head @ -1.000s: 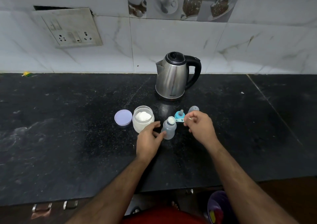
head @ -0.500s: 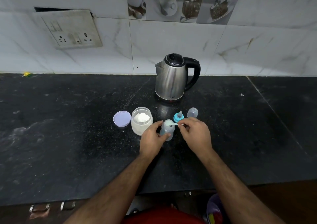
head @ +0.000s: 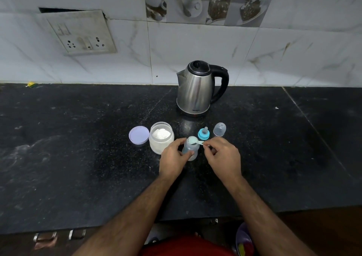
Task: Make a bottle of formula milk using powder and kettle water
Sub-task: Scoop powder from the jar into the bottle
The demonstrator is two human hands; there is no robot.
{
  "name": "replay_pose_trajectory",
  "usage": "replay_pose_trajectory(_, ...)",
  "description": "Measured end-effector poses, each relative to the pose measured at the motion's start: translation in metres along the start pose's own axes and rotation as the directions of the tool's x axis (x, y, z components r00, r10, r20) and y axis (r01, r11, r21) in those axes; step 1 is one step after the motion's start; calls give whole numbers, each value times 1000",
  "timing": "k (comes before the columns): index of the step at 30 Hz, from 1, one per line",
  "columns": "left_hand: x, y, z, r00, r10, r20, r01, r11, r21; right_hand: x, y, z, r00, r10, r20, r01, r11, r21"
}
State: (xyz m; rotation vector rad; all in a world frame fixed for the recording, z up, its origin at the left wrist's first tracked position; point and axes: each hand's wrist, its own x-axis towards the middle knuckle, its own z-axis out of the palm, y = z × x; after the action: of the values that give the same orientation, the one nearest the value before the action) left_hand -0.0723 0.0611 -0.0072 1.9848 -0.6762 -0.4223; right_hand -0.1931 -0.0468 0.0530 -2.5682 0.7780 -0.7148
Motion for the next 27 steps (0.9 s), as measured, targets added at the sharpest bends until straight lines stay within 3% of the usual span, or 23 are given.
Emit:
replay_pose_trajectory(9,-1,0,1,1000,-1,-3,1,1000,-3,2,-3,-3,998,31,47,-31,999,-12)
replay_pose_trajectory(14,-5,-1,-4,1000,-8,-15,8,999,-31,6,-6,-6,997,69,-17,-67,995,68)
replay_pose_trajectory(19,-18,-16,-15,993,-25,-115,23,999,-25,21,-6,-13,986,152,-75,-131,964,232)
replay_pose_trajectory(23,-24,-27,-27,976,-49,-213,42,998,-39,39,-14,-14,980,197,-10,-184,932,313)
replay_pose_trajectory(27,-25,-35,-45,953,-91,-291,79,996,-50,60,-37,-8,988,149,44,-155,929,337)
